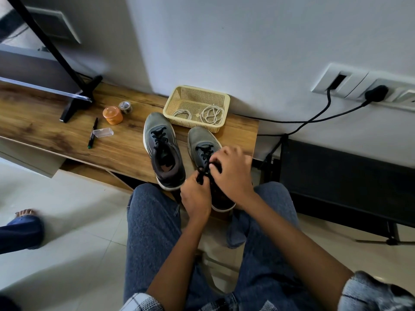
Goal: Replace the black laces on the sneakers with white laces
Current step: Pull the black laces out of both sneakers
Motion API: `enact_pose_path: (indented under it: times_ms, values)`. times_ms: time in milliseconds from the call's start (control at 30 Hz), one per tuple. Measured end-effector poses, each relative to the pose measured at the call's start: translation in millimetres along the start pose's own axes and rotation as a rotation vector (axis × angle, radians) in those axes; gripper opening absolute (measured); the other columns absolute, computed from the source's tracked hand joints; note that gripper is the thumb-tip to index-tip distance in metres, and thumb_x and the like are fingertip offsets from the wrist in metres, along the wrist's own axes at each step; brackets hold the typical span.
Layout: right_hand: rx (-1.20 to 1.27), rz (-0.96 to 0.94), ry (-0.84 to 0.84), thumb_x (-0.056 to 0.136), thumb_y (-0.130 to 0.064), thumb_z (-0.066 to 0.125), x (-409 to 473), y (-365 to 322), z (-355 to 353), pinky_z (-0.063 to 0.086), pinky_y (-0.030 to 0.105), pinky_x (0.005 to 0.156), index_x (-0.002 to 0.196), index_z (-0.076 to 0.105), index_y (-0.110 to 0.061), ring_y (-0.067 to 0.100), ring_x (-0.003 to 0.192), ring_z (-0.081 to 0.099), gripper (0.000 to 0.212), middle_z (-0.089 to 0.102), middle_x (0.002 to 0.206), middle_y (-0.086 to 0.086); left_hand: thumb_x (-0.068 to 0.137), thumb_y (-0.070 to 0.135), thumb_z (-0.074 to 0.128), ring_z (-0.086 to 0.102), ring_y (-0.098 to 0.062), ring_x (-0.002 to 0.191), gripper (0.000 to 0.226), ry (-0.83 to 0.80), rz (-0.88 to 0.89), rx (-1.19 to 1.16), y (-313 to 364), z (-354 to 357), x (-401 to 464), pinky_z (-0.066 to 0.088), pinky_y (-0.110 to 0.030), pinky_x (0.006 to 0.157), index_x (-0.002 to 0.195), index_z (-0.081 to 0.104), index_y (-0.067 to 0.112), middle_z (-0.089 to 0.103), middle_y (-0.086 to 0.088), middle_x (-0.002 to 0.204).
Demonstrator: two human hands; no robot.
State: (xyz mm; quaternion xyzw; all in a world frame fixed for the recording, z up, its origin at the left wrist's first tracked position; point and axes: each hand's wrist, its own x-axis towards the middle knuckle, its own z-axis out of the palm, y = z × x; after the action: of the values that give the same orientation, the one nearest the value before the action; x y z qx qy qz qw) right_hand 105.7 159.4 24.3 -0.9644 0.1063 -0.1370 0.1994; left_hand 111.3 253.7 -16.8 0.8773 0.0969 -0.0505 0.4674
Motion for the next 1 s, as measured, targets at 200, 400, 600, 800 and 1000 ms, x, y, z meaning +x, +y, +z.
enact_pose_path:
  times_ms: [200, 400, 600, 800, 1000]
  values:
    - [-0.362, -0.086, -0.119, 0.078, -0.025, 0.071, 2.1, 1.0, 21.5, 0.037, 0.038, 0.07, 0.08, 0.07, -0.02, 0.024, 0.095, 0.052, 0.005, 0.059, 0.095, 0.0, 0.092, 0.027, 0.056, 0.062, -0.018, 0.077, 0.02, -0.007, -0.005, 0.0, 0.9, -2.9, -0.1, 0.043, -0.029, 0.062, 0.102, 0.071, 0.018, 0.069, -0.002, 0.086]
    - [-0.166, -0.09, -0.205, 0.094, -0.018, 0.051, 7.1, 10.8, 27.5, 0.041, 0.041, 0.077, 0.099, 0.062, -0.013, 0.025, 0.102, 0.049, 0.012, 0.053, 0.108, 0.004, 0.092, 0.029, 0.058, 0.064, -0.021, 0.082, 0.02, -0.003, 0.0, -0.002, 0.7, -1.3, 0.5, 0.048, -0.031, 0.066, 0.101, 0.071, 0.018, 0.07, -0.003, 0.088]
    - [0.29, 0.07, -0.186, 0.087, -0.002, 0.057, 4.6, 18.6, 21.5, 0.044, 0.038, 0.075, 0.076, 0.054, -0.004, 0.023, 0.084, 0.053, 0.011, 0.057, 0.088, 0.007, 0.09, 0.025, 0.056, 0.065, -0.02, 0.082, 0.022, 0.007, -0.005, -0.007, 1.5, 0.0, -0.5, 0.046, -0.028, 0.064, 0.104, 0.072, 0.019, 0.071, -0.002, 0.09]
    - [0.663, 0.412, -0.136, 0.09, -0.002, 0.056, 7.2, 32.4, -6.0, 0.051, 0.032, 0.078, 0.075, 0.054, -0.006, 0.018, 0.095, 0.061, 0.015, 0.065, 0.099, 0.004, 0.091, 0.025, 0.059, 0.066, -0.019, 0.097, 0.031, 0.029, -0.001, -0.015, 0.4, -2.2, 0.7, 0.053, -0.031, 0.079, 0.12, 0.067, 0.019, 0.071, -0.003, 0.108]
    - [1.179, 0.938, 0.258, 0.098, -0.001, 0.046, 2.6, 40.5, -11.1, 0.059, 0.037, 0.07, 0.076, 0.046, -0.01, 0.02, 0.079, 0.068, 0.023, 0.059, 0.086, 0.01, 0.092, 0.027, 0.059, 0.064, -0.019, 0.103, 0.033, 0.025, 0.018, 0.028, -0.6, 0.8, 0.2, 0.052, -0.031, 0.082, 0.124, 0.064, 0.019, 0.069, -0.005, 0.114]
